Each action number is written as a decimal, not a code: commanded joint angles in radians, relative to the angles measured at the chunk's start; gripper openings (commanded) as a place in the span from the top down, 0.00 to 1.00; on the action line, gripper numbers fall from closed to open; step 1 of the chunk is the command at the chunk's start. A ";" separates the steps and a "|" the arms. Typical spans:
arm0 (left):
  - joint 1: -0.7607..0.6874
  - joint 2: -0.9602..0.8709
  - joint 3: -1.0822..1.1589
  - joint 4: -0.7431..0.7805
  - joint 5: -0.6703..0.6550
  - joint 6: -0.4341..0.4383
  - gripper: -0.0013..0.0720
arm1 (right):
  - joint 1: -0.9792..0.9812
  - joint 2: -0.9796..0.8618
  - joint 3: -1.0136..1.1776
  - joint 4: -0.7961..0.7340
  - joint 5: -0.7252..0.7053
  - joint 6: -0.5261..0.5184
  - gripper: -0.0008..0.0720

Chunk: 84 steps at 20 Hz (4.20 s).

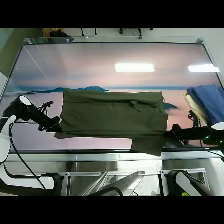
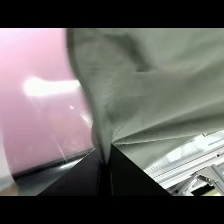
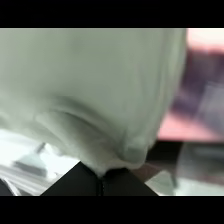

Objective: Fold the shirts.

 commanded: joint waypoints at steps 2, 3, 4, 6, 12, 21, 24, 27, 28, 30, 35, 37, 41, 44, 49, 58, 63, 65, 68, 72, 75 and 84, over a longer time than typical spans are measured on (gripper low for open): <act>0.014 0.075 0.036 -0.113 0.031 0.037 0.96 | -0.013 -0.085 0.148 0.296 -0.047 -0.143 0.96; 0.004 0.076 0.069 -0.150 0.035 0.037 0.96 | 0.013 -0.128 0.196 0.347 -0.071 -0.169 0.96; -0.016 0.070 0.113 -0.164 0.045 0.037 0.96 | 0.054 -0.179 0.254 0.364 -0.101 -0.188 0.96; -0.071 0.037 0.229 -0.163 0.081 0.035 0.96 | 0.147 -0.293 0.377 0.365 -0.164 -0.195 0.96; -0.164 -0.163 0.527 -0.091 0.197 -0.041 0.96 | 0.246 -0.586 0.623 0.362 -0.275 -0.232 0.96; -0.154 -0.377 0.656 -0.078 0.167 -0.055 0.96 | 0.235 -0.679 0.642 0.198 -0.272 -0.247 0.62; -0.153 -0.377 0.761 -0.077 0.093 -0.061 0.06 | 0.179 -0.624 0.710 0.139 -0.203 -0.246 0.37; -0.160 -0.376 0.916 -0.080 0.019 -0.091 0.06 | 0.123 -0.592 0.719 0.053 -0.193 -0.208 0.04; -0.164 -0.375 0.953 -0.082 0.004 -0.114 0.06 | 0.115 -0.603 0.716 0.050 -0.169 -0.208 0.04; -0.172 -0.375 0.989 -0.111 -0.021 -0.150 0.06 | 0.124 -0.643 0.714 0.066 -0.133 -0.209 0.04; -0.176 -0.360 0.904 -0.270 -0.021 -0.154 0.09 | 0.208 -0.766 0.714 0.106 -0.117 -0.233 0.04; -0.183 -0.360 0.872 -0.300 -0.022 -0.154 0.09 | 0.239 -0.802 0.714 0.133 -0.117 -0.247 0.04; -0.230 -0.360 0.846 -0.349 -0.016 -0.109 0.64 | 0.274 -0.827 0.715 0.178 -0.158 -0.275 0.17; -0.310 -0.360 0.847 -0.369 0.029 -0.084 0.96 | 0.276 -0.820 0.736 0.219 -0.132 -0.322 0.86; -0.541 -0.406 0.846 -0.367 0.168 -0.099 0.96 | 0.275 -0.699 0.904 0.220 0.033 -0.294 0.96; -0.985 -0.616 0.867 -0.376 0.704 -0.296 0.96 | 0.276 -0.611 1.282 0.283 0.318 -0.148 0.96; -0.978 -0.616 1.016 -0.375 0.603 -0.333 0.96 | 0.277 -0.616 1.294 0.280 0.309 -0.122 0.96; -0.898 -0.528 1.016 -0.375 0.483 -0.330 0.96 | 0.280 -0.623 1.294 0.283 0.309 -0.091 0.96; -0.727 -0.368 1.016 -0.376 0.262 -0.318 0.96 | 0.337 -0.630 1.294 0.283 0.283 -0.047 0.96; -0.495 -0.121 0.910 -0.429 0.181 -0.282 0.96 | 0.557 -0.657 1.294 0.280 0.114 -0.043 0.96; -0.378 -0.007 0.844 -0.426 0.147 -0.256 0.96 | 0.775 -0.755 1.294 0.276 -0.036 -0.043 0.96; -0.252 0.210 0.537 -0.426 0.189 -0.115 0.96 | 1.023 -0.911 1.350 0.303 -0.169 -0.105 0.37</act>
